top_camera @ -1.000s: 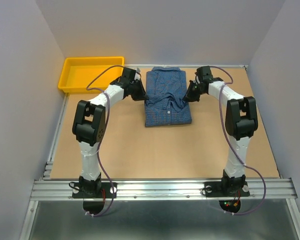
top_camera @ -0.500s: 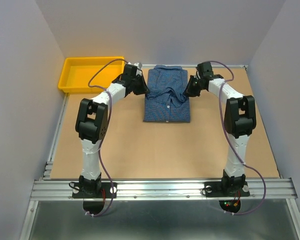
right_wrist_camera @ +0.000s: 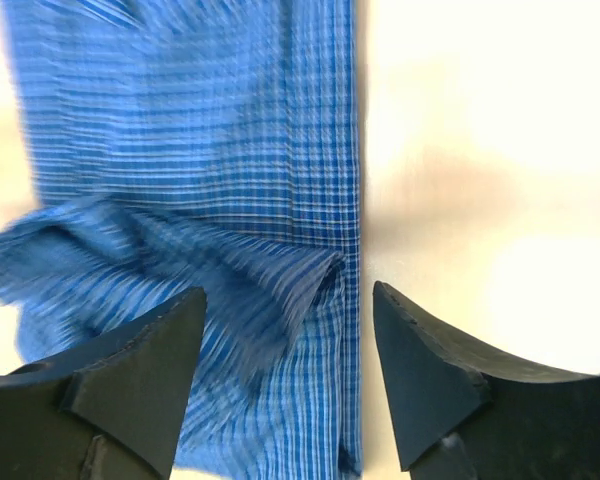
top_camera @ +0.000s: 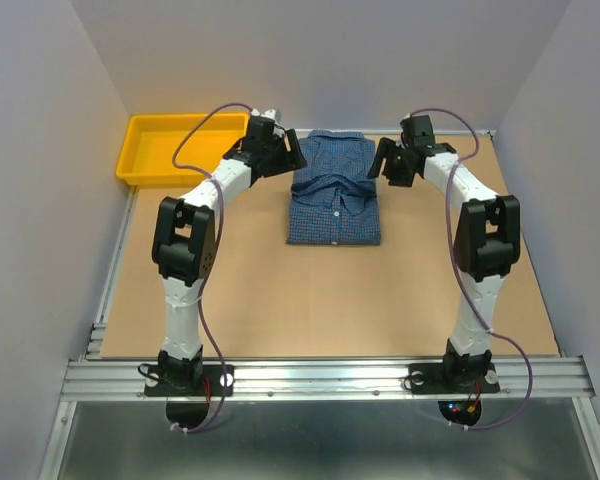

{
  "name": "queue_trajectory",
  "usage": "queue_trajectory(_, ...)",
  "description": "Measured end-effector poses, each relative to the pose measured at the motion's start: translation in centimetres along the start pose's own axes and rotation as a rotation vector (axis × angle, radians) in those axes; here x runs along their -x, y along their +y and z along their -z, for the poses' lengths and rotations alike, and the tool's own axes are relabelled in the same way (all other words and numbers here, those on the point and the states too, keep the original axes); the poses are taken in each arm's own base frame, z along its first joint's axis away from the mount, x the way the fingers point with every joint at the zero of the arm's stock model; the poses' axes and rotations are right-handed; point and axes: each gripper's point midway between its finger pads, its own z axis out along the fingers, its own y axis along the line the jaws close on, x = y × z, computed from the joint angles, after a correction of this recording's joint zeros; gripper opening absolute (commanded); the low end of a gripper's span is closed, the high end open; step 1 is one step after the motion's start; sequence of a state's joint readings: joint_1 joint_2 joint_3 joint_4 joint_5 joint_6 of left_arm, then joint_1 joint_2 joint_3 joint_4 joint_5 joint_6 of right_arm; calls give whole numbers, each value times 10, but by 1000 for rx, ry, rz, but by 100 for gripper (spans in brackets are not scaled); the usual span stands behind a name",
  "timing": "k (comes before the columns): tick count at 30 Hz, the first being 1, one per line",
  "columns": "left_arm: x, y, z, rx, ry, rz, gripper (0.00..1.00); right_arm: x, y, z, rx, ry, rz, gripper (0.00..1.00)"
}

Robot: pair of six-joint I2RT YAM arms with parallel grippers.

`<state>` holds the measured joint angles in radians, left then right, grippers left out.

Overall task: Fold and stack the long sleeve shirts
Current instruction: Fold the shirt

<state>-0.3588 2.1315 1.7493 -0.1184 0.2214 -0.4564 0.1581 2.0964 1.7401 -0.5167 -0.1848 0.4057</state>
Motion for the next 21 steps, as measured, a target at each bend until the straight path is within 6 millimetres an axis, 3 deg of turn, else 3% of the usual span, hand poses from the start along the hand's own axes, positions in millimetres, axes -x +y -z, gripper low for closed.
queue_trajectory(3, 31, -17, 30, -9, -88, -8, 81, 30, 15, 43, 20, -109, 77, 74)
queue_trajectory(5, 52, -33, 58, -23, -160, -17, 82, 45, 26, 70, 43, -169, 121, 73)
queue_trajectory(6, 65, -46, 83, -39, -213, -23, 81, 53, 33, 87, 61, -208, 140, 72)
queue_trajectory(8, 72, -62, 117, -58, -270, -33, 74, 58, 46, 119, 108, -269, 188, 68)
queue_trajectory(10, 69, -87, 149, -97, -322, -53, 67, 50, 58, 145, 161, -290, 239, 65)
queue_trajectory(13, 36, -122, 169, -154, -319, -87, 61, 27, 65, 149, 230, -259, 299, 56)
queue_trajectory(15, 2, -136, 160, -173, -268, -113, 59, -6, 63, 129, 257, -173, 321, 50)
queue_trajectory(17, -42, -138, 135, -159, -175, -139, 58, -39, 58, 110, 277, -78, 324, 47)
queue_trajectory(21, -113, -107, 79, -59, -4, -166, 57, -95, 49, 76, 307, 90, 312, 43)
